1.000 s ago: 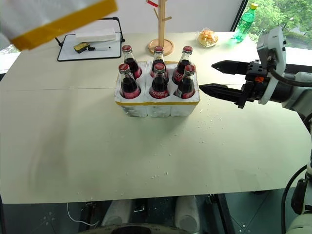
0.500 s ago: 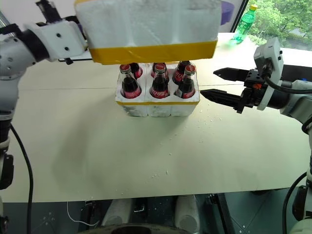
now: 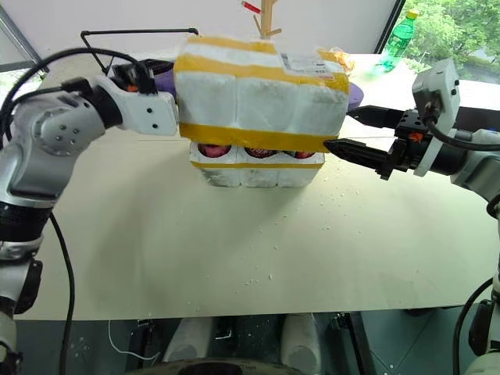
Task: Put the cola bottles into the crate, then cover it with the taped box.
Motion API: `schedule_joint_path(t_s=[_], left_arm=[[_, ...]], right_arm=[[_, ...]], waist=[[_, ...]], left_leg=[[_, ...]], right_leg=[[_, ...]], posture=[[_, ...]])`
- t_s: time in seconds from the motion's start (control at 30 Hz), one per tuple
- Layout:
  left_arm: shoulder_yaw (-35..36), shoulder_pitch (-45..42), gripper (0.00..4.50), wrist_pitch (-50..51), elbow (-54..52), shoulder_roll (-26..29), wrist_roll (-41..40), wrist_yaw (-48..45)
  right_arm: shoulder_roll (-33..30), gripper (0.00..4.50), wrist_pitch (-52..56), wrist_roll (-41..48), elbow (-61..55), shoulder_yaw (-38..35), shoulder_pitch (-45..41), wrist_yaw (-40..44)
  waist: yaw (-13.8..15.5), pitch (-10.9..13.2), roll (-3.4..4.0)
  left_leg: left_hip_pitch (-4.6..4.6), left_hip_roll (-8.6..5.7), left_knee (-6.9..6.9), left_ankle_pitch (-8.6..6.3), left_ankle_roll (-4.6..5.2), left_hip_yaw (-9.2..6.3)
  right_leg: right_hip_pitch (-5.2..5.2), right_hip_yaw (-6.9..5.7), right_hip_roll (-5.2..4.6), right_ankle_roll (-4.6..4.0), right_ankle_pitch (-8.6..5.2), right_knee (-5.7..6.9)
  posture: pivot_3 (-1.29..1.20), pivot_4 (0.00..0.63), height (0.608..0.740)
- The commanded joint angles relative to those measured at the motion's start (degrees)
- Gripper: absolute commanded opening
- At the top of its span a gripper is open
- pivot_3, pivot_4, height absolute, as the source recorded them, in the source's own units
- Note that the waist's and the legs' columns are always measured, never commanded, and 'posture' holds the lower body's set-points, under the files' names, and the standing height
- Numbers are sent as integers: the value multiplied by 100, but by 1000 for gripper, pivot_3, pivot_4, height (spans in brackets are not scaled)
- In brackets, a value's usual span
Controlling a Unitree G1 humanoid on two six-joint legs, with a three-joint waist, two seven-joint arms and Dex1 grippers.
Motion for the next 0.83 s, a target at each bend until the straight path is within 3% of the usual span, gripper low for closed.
schedule_joint_path(t_s=[0.03,0.23,0.3,0.4,0.47,0.53,0.67,0.83], left_arm=[[445,218,4373,412,-501,18,-414,-304],[1334,1194,4373,1725,-1409,92,-2172,-1341],[2123,1609,4373,2860,-1829,53,-3768,-1934],[3405,1681,4373,5332,-1877,262,-6171,-2342],[4031,1570,4373,6270,-1645,448,-7220,-2366],[4361,1508,4373,6741,-1346,647,-7665,-2281],[4620,1912,4373,6862,-737,1308,-7749,-2612],[4876,1909,4373,7092,-245,1361,-8145,-2374]], right_arm=[[-107,4500,-36,57,-85,-179,-41,43],[-182,4500,42,128,-144,-296,71,115],[-227,4500,29,86,-102,-329,217,212],[-295,4500,-34,27,-17,-371,423,373],[-326,4500,-78,-16,38,-379,499,433],[-347,4500,-127,-84,53,-354,560,472],[-385,4500,-208,-66,-81,-368,742,735],[-184,4500,-403,-208,1,-45,690,795]], waist=[[5,0,0],[-2,0,1],[-2,0,1],[5,0,0],[-6,0,1],[-1,0,1],[-8,-1,4],[1,-1,3]], left_leg=[[0,0,2,0,1,0],[2,3,3,-2,3,-14],[3,4,6,-2,3,-17],[2,4,7,-2,3,-26],[3,4,9,0,1,-30],[11,3,9,-1,1,-31],[22,1,5,-1,0,-27],[23,1,3,-3,-2,-24]], right_leg=[[1,0,0,0,0,0],[3,0,0,2,1,0],[6,-1,0,2,1,1],[8,-1,1,2,0,-2],[10,-2,2,3,0,1],[18,-1,2,4,-1,0],[28,-2,3,6,-3,0],[26,-1,3,4,-3,-2]], posture=[[0,150,740],[0,150,740],[0,150,740],[0,150,740],[0,150,740],[0,150,740],[0,150,740],[0,150,740]])
